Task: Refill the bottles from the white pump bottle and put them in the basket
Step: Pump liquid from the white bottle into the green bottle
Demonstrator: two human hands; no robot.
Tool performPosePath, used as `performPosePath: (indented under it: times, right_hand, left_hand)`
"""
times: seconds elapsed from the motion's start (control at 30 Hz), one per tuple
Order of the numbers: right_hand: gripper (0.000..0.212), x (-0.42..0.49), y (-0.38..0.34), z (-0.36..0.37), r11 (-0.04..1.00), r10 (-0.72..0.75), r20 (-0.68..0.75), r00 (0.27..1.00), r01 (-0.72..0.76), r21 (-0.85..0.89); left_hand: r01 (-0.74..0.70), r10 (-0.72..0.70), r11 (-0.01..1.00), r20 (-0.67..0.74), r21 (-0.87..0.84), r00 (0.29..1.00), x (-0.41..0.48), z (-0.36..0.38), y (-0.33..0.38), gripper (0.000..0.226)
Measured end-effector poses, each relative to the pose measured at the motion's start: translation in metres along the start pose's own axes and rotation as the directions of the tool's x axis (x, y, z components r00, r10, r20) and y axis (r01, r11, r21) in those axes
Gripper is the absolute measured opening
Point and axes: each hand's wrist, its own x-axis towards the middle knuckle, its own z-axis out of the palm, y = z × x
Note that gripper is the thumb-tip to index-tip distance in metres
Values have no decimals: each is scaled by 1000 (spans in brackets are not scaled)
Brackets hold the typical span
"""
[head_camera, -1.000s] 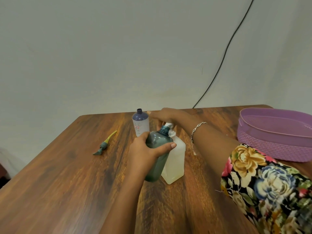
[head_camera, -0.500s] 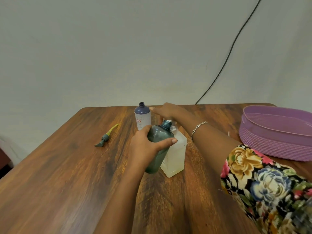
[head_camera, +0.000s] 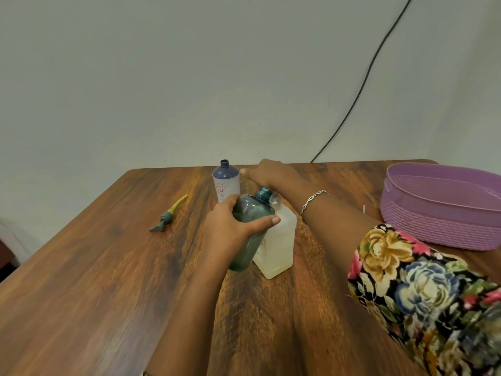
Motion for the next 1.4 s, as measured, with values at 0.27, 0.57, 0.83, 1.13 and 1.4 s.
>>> performPosePath:
  times: [0.27, 0.57, 0.83, 1.13, 1.4]
  right_hand:
    - [57, -22, -7, -28, 974, -31, 246, 969, -26, 224]
    - [34, 1, -4, -10, 999, 16, -27, 999, -17, -43]
    - [26, -3, -4, -10, 999, -31, -35, 999, 30, -40]
    - [29, -5, -11, -15, 994, -51, -37, 998, 48, -96]
    - [16, -5, -3, -1, 982, -91, -155, 984, 62, -178]
  left_hand:
    - [19, -20, 1000, 25, 13, 1000, 2, -5, 3, 79]
    - [15, -15, 1000, 28, -16, 999, 5, -6, 0, 89]
    - [13, -12, 999, 30, -38, 999, 4, -2, -5, 78]
    - [15, -14, 999, 23, -38, 1000, 6, -5, 0, 85]
    - [14, -12, 999, 32, -40, 999, 6, -3, -7, 88]
